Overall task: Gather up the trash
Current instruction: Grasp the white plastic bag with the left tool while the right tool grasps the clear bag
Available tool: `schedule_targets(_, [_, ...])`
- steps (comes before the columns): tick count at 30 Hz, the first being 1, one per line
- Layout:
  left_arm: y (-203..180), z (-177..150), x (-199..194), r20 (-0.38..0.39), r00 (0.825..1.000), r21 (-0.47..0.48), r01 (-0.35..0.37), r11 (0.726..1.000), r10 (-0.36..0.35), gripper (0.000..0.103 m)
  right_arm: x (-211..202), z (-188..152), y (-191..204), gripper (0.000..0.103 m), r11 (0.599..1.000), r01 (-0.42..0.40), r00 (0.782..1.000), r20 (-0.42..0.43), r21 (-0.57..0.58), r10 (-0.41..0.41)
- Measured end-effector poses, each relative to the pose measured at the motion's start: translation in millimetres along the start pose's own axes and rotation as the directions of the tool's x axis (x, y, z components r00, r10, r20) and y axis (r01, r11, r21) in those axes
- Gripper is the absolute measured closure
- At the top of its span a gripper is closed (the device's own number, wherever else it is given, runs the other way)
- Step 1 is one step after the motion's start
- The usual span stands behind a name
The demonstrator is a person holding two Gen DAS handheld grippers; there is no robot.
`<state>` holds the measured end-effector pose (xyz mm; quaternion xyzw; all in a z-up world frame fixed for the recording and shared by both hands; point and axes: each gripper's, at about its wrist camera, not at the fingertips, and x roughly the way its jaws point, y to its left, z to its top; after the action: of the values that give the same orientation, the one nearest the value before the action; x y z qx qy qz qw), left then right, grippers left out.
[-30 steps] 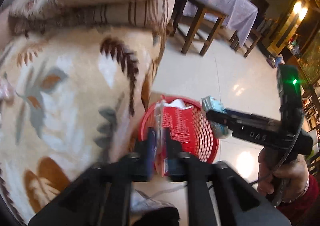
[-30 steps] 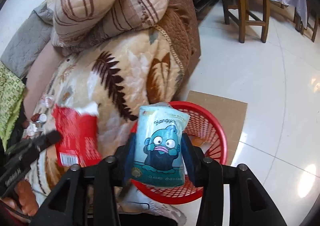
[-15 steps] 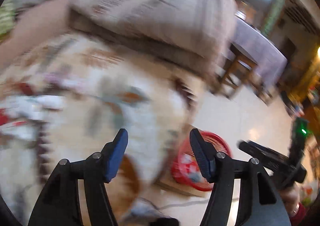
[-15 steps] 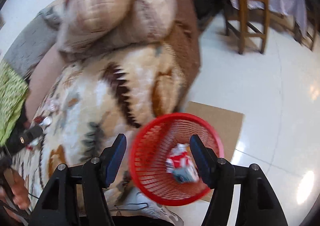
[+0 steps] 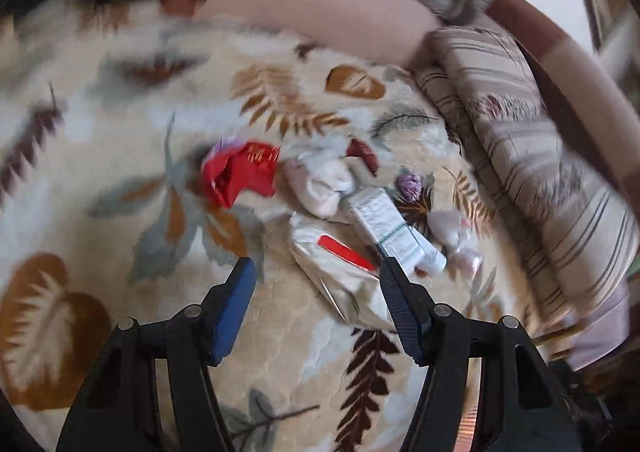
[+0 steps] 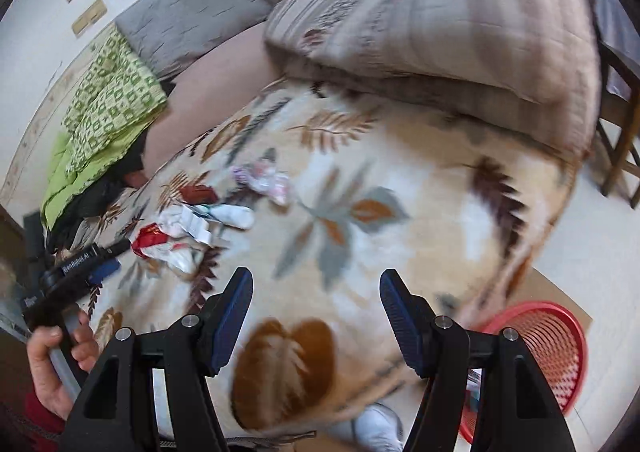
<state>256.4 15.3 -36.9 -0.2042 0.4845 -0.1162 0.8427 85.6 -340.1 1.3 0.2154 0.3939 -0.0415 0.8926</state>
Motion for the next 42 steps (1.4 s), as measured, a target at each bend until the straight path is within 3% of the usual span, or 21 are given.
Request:
schedule_targets(2, [13, 6, 18, -0.029, 0.999, -0.054, 0.024, 0.998, -0.026, 0.040, 18, 11, 12, 0.033, 1.000, -0.012, 1.000, -0.020, 0.011, 0.012])
schedule_targets(5, [13, 6, 43, -0.074, 0.996, -0.060, 0.047, 0.997, -0.051, 0.040, 42, 29, 28, 0.033, 0.998, -0.036, 0.998, -0.051, 0.045, 0.039])
schedule_targets(7, [5, 5, 54, -0.105, 0.991, -0.041, 0.077, 0.996, -0.081, 0.040, 55, 41, 39, 0.033, 0.998, -0.039, 0.998, -0.055, 0.053, 0.042])
schedule_targets(11, [-8, -4, 68, -0.119, 0.991, 0.015, 0.058, 0.998, -0.056, 0.040, 81, 60, 45, 0.033, 0.995, -0.031, 0.998, -0.047, 0.098, 0.036])
schedule_targets(19, [-25, -11, 84, -0.076, 0.996, 0.104, 0.044, 0.994, -0.037, 0.031, 147, 80, 38, 0.033, 0.992, 0.115, 0.993, -0.047, 0.057, -0.113])
schedule_targets(23, [-36, -17, 85, -0.052, 0.999, 0.163, 0.019, 0.987, -0.010, 0.030, 172, 81, 31, 0.033, 0.993, 0.113, 0.991, -0.075, 0.034, -0.110])
schedule_targets(24, [-37, -17, 84, -0.046, 0.999, 0.167, 0.019, 0.986, -0.011, 0.037, 180, 78, 30, 0.034, 0.994, 0.098, 0.991, -0.093, 0.042, -0.093])
schedule_targets(25, [-39, -17, 84, -0.052, 0.998, 0.174, 0.044, 0.984, -0.036, 0.044, 186, 75, 29, 0.038, 0.996, 0.072, 0.992, -0.110, 0.057, -0.065])
schedule_targets(26, [-40, -17, 83, -0.051, 0.998, 0.180, 0.050, 0.982, -0.042, 0.045, 192, 71, 29, 0.057, 0.996, 0.048, 0.991, -0.130, 0.070, -0.039])
schedule_targets(27, [-40, -18, 81, -0.042, 0.999, 0.183, 0.042, 0.982, -0.035, 0.046, 199, 67, 30, 0.065, 0.996, 0.046, 0.987, -0.157, 0.072, -0.035])
schedule_targets(31, [-41, -17, 72, -0.014, 0.999, 0.185, 0.036, 0.982, -0.034, 0.050, 190, 62, 39, 0.072, 0.998, 0.050, 0.992, -0.118, 0.028, -0.046])
schedule_targets(34, [-47, -14, 52, 0.070, 0.997, 0.219, 0.007, 0.976, -0.023, 0.051, 175, 58, 45, 0.073, 0.999, 0.051, 0.996, -0.080, 0.017, -0.050])
schedule_targets(38, [-55, -12, 27, 0.200, 0.980, 0.253, -0.058, 0.966, 0.006, 0.051, 150, 54, 56, 0.073, 0.998, 0.058, 0.998, -0.016, -0.015, -0.058])
schedule_targets(42, [-57, -9, 17, 0.252, 0.967, 0.270, -0.105, 0.957, 0.035, 0.051, 129, 53, 67, 0.072, 0.998, 0.040, 0.998, 0.055, -0.040, -0.038])
